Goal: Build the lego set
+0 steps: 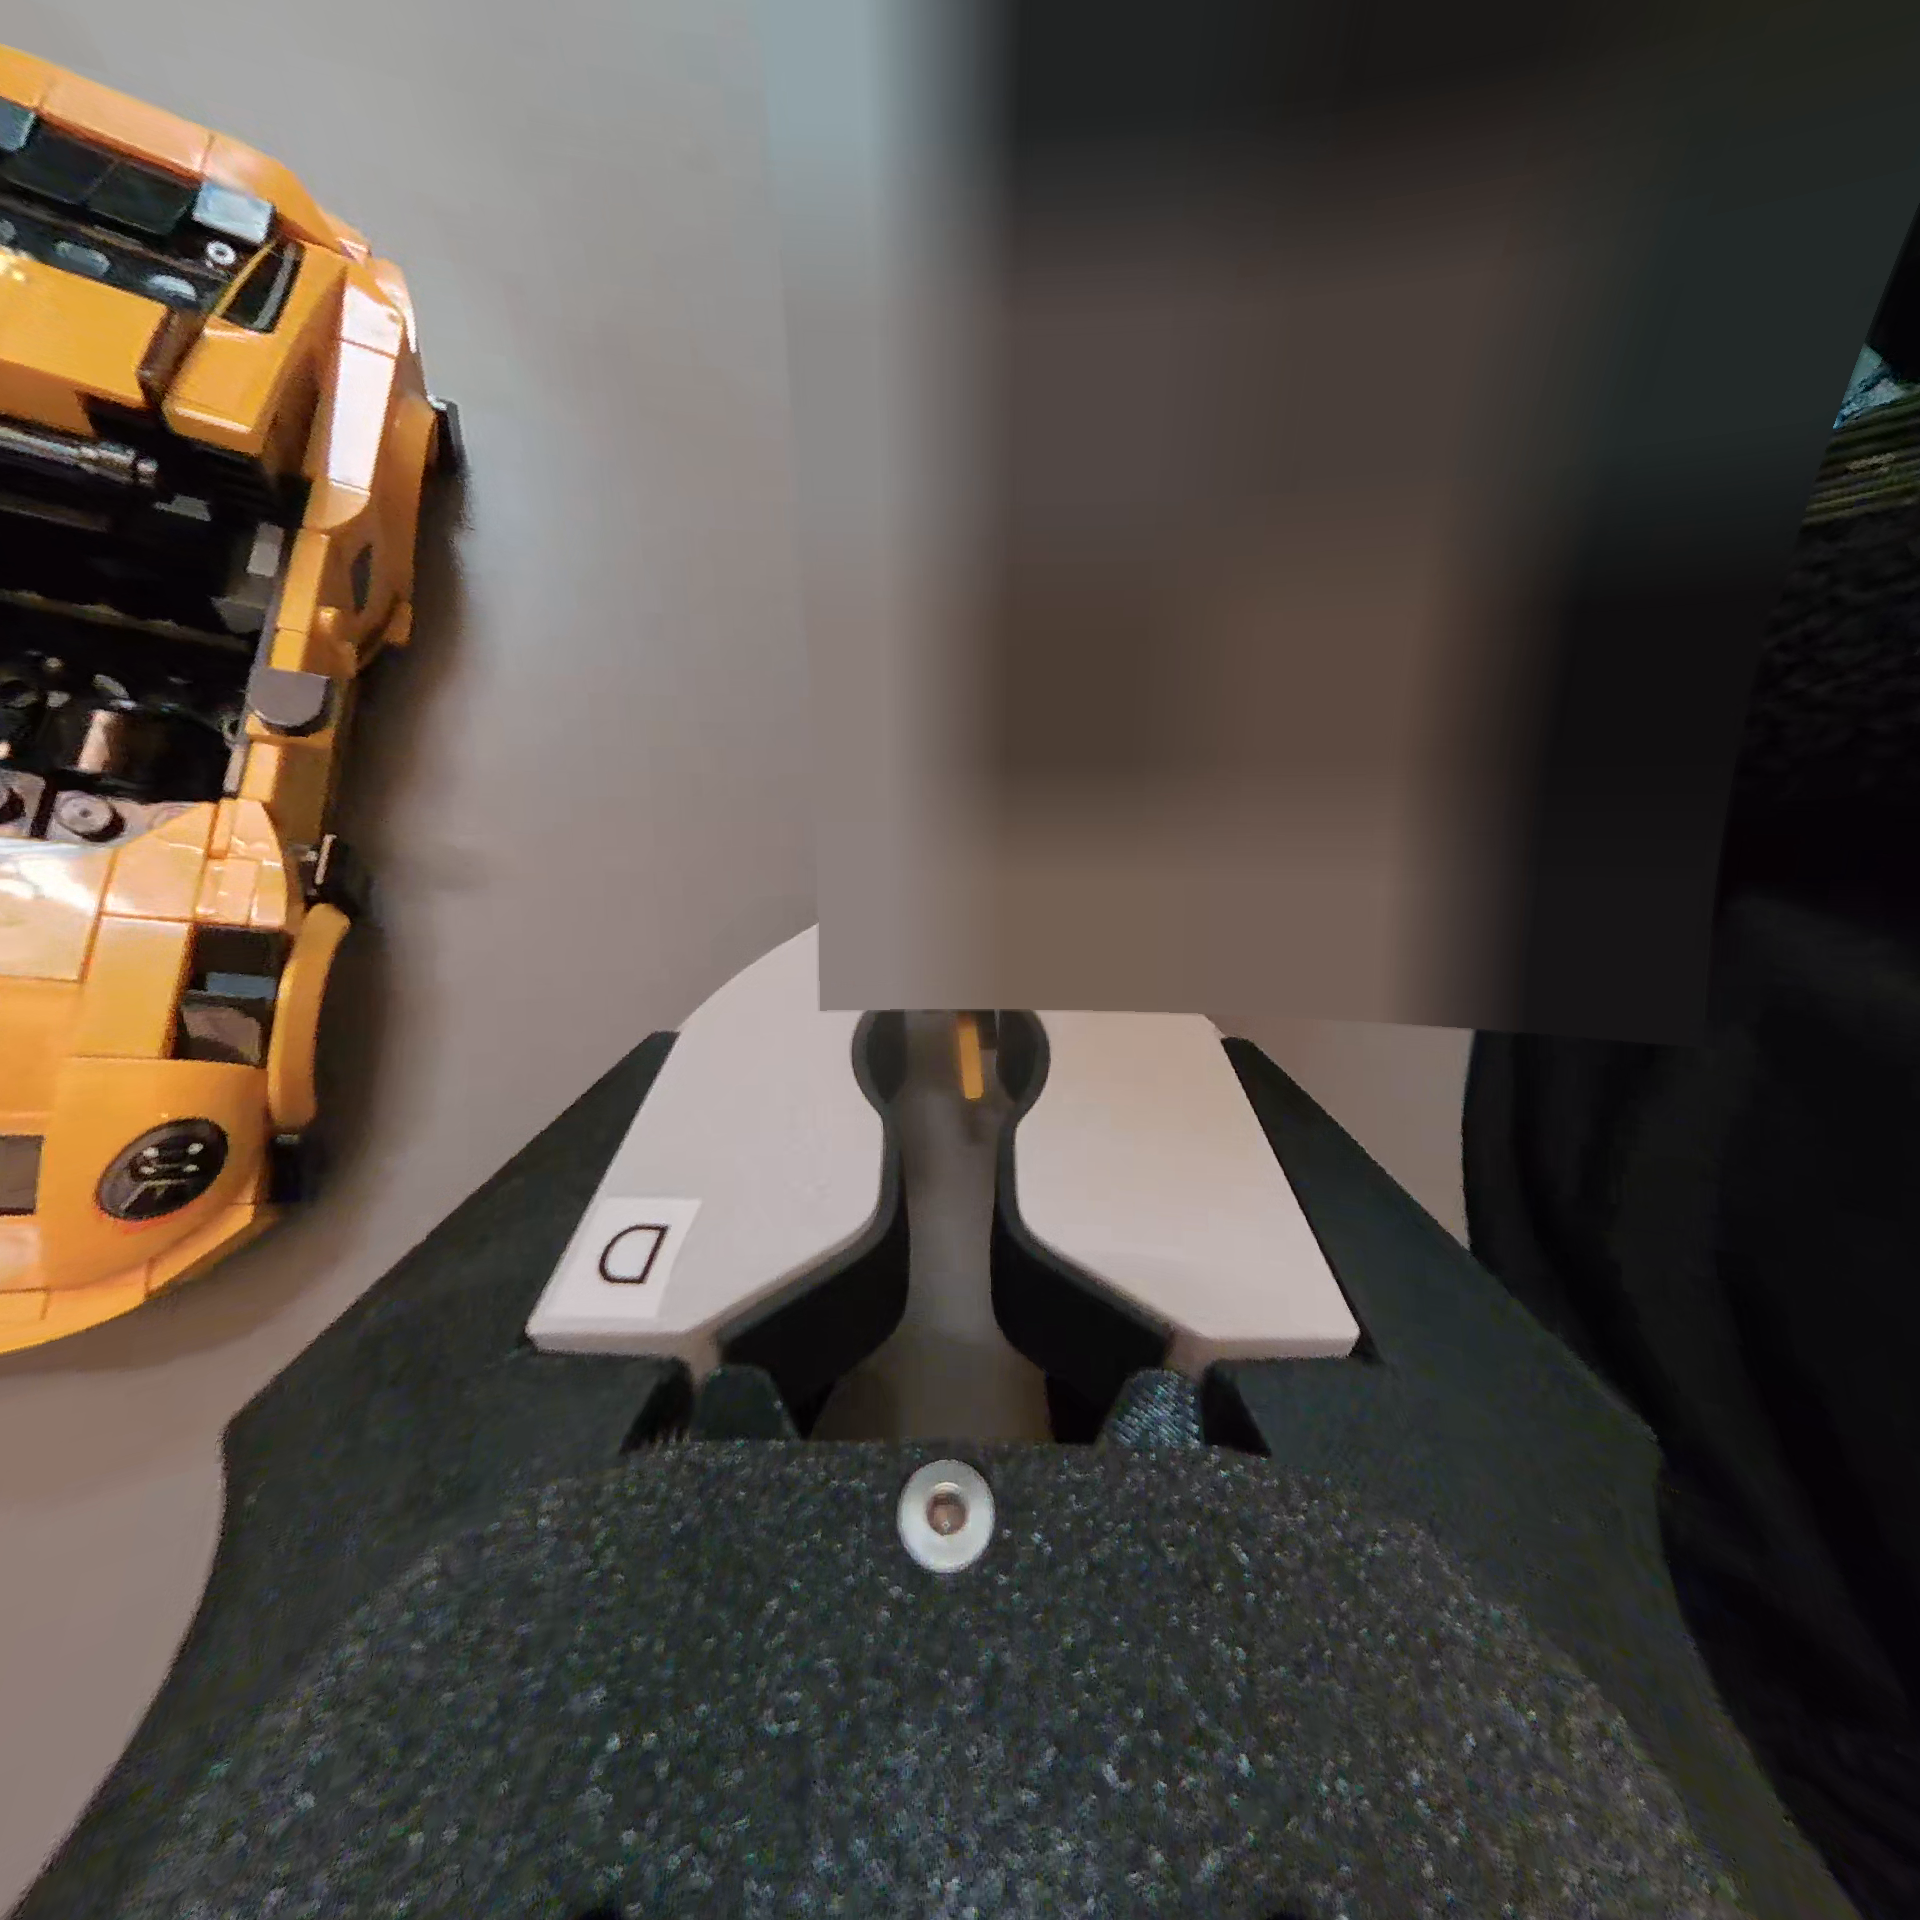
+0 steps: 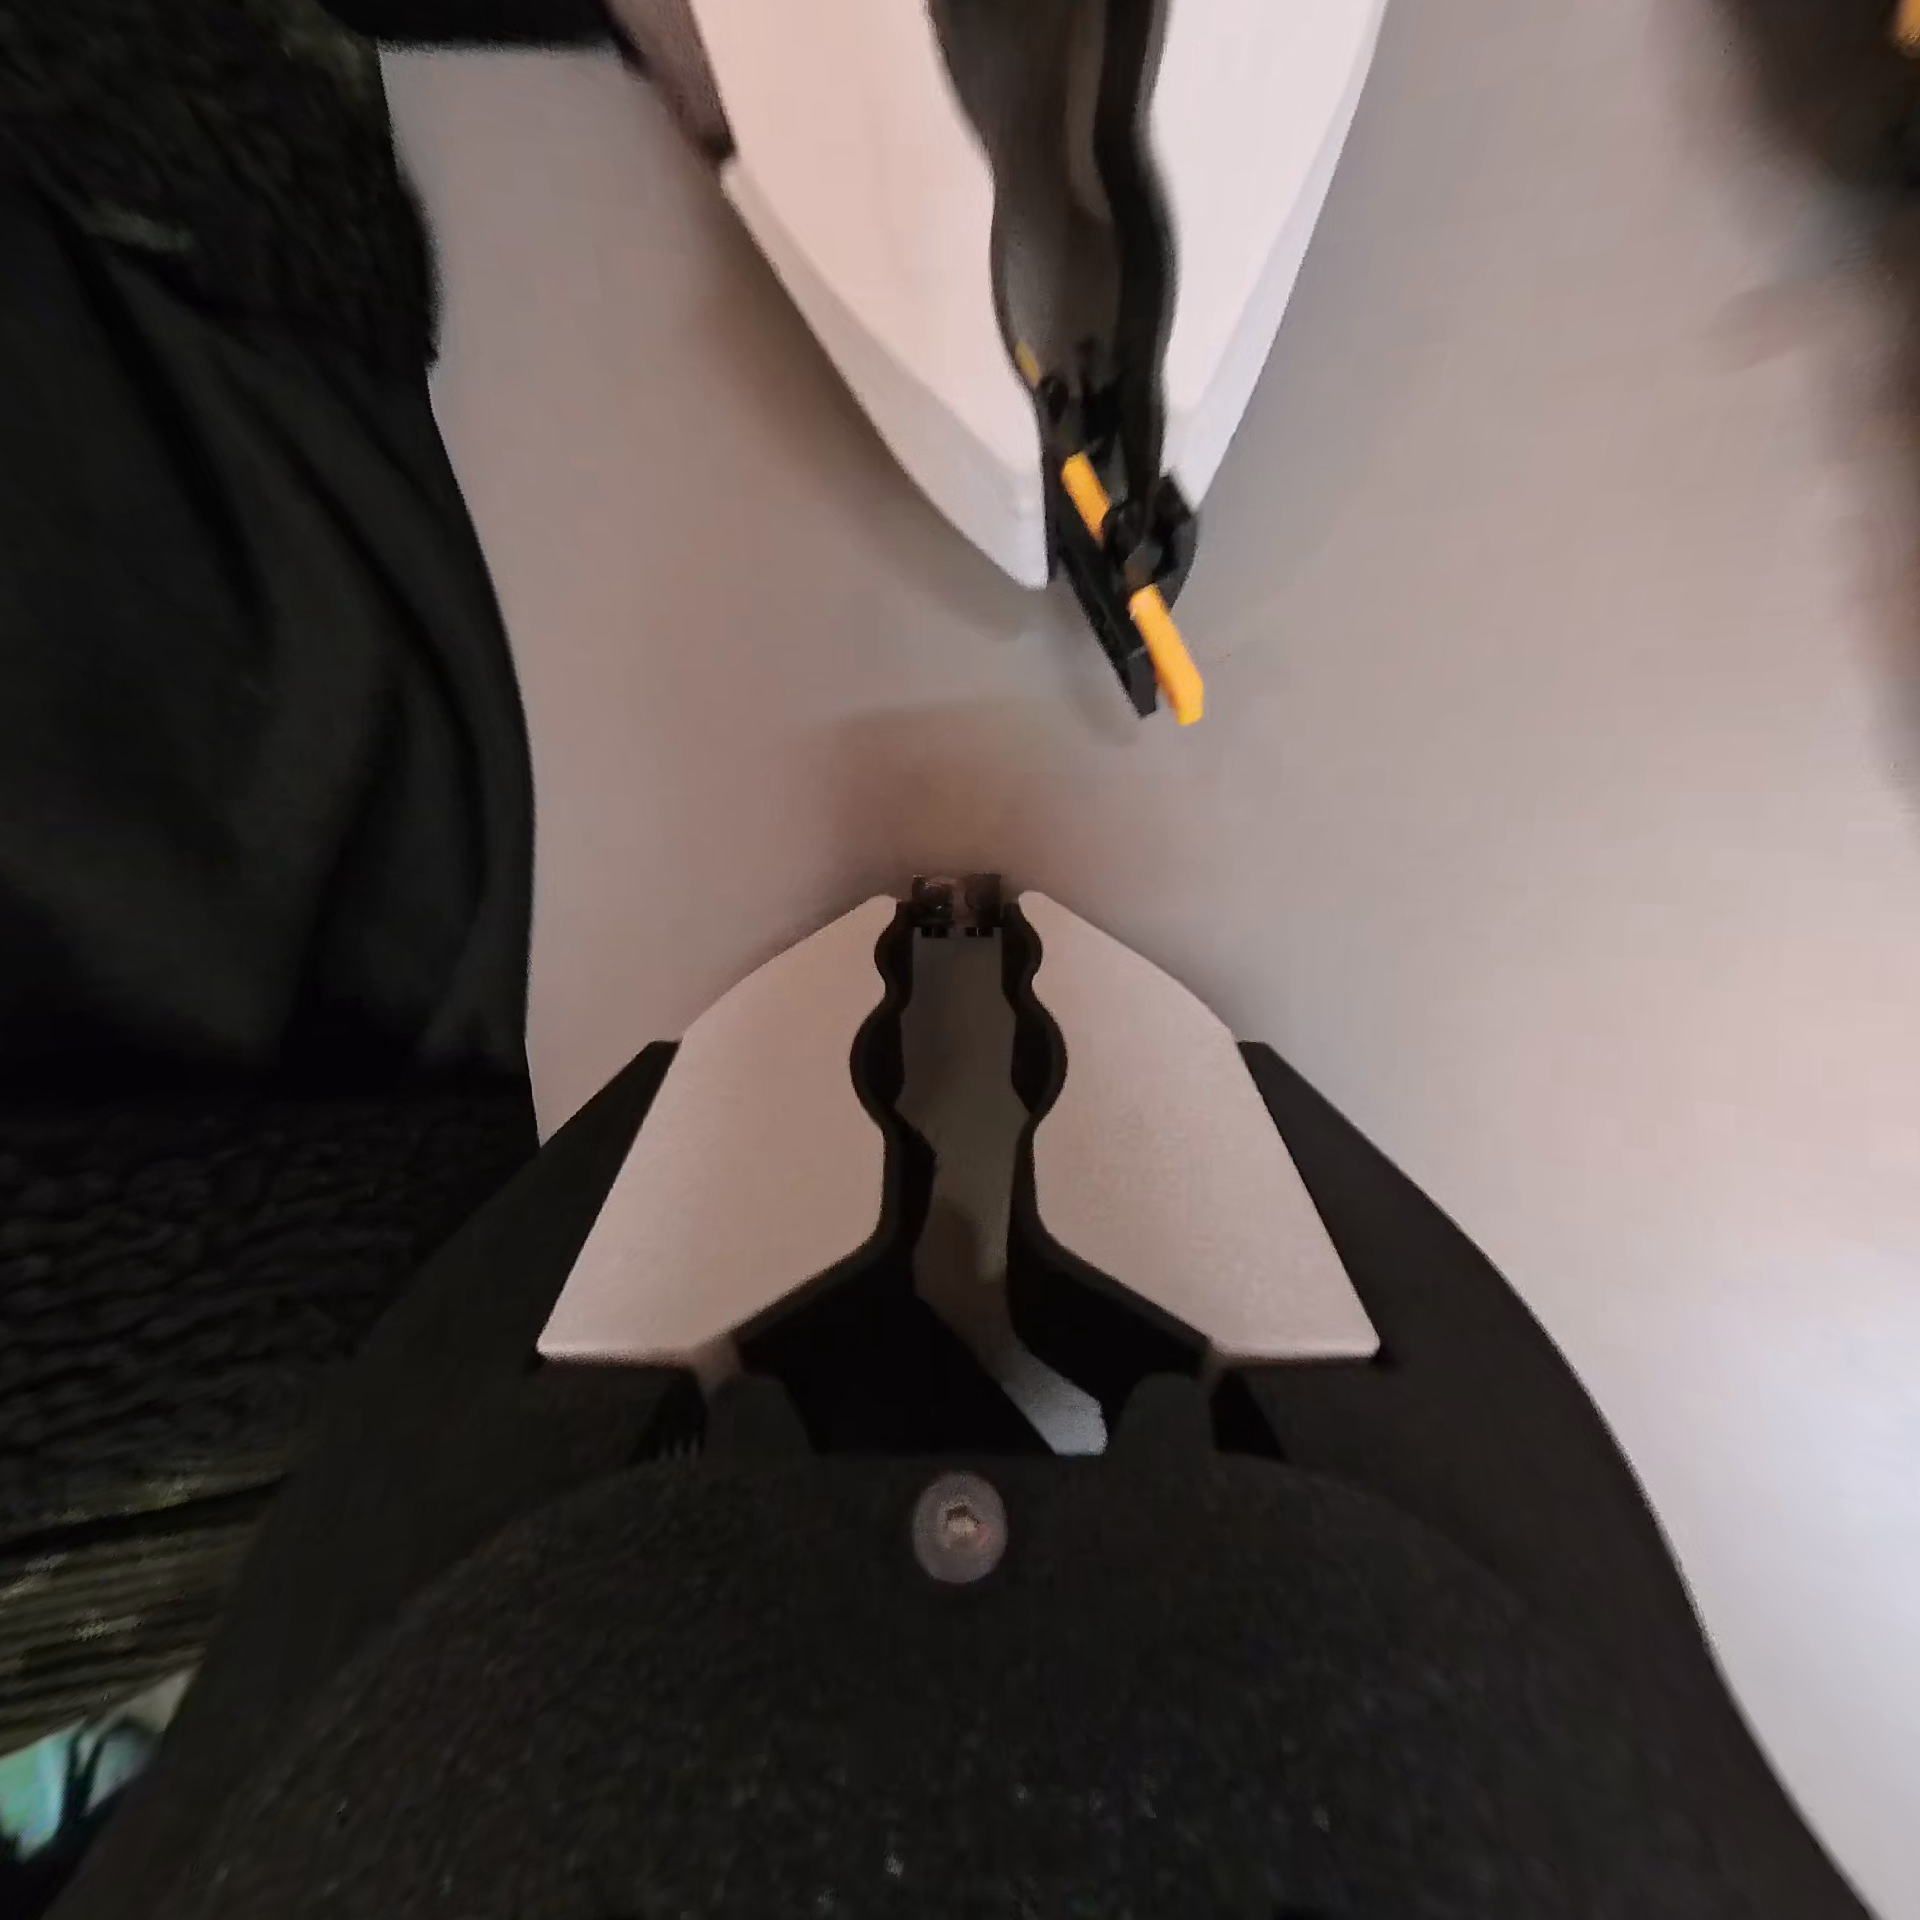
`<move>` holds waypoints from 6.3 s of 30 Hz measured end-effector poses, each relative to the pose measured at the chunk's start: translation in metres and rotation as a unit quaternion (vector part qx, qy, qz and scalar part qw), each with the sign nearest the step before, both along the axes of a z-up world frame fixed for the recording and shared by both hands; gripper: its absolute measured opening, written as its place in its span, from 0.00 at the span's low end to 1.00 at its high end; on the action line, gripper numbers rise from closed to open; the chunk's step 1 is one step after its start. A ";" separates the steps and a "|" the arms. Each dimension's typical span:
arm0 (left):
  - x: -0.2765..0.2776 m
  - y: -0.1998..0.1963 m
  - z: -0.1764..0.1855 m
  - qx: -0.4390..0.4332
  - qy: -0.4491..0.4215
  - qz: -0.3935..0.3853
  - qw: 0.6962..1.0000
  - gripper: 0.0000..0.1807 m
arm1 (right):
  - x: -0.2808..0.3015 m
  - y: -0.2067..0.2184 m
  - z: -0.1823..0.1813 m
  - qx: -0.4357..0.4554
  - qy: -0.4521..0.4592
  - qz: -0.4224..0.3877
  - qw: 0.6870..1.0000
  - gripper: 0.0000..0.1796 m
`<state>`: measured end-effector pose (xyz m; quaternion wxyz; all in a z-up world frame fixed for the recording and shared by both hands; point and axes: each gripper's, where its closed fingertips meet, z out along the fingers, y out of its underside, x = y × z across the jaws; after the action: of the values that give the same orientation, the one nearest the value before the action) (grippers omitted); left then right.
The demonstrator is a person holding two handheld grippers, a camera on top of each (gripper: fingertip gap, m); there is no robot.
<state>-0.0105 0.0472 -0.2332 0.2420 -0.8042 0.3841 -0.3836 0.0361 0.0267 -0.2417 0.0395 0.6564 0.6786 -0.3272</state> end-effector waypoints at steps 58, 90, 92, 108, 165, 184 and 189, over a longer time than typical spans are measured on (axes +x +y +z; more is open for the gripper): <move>-0.001 0.018 -0.010 0.174 0.148 -0.051 0.972 0.20 | -0.016 0.039 -0.011 0.230 0.106 -0.062 0.965 0.15; 0.002 0.014 -0.022 0.150 0.242 -0.202 0.937 0.16 | -0.014 0.037 -0.003 0.227 0.142 -0.038 0.963 0.10; 0.002 0.015 -0.020 0.150 0.236 -0.199 0.939 0.16 | -0.013 0.037 -0.003 0.236 0.142 -0.036 0.961 0.10; -0.015 0.019 -0.005 0.188 0.177 -0.098 0.961 0.15 | -0.024 0.043 -0.008 0.250 0.067 -0.035 0.965 0.00; -0.042 0.005 0.017 0.166 0.119 -0.011 0.979 0.17 | -0.001 0.028 -0.004 0.267 0.113 0.000 0.957 0.17; -0.074 -0.015 -0.024 0.106 0.201 -0.057 0.972 0.06 | -0.004 0.035 -0.009 0.269 0.127 -0.027 0.954 0.15; -0.063 -0.006 -0.023 0.104 0.205 0.010 0.973 0.06 | -0.006 0.035 -0.006 0.277 0.130 -0.040 0.951 0.14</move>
<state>-0.0738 0.0408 -0.2564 0.2448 -0.8399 0.4550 -0.1659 0.0302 0.0619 -0.2481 -0.2456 0.6200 0.7149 -0.2103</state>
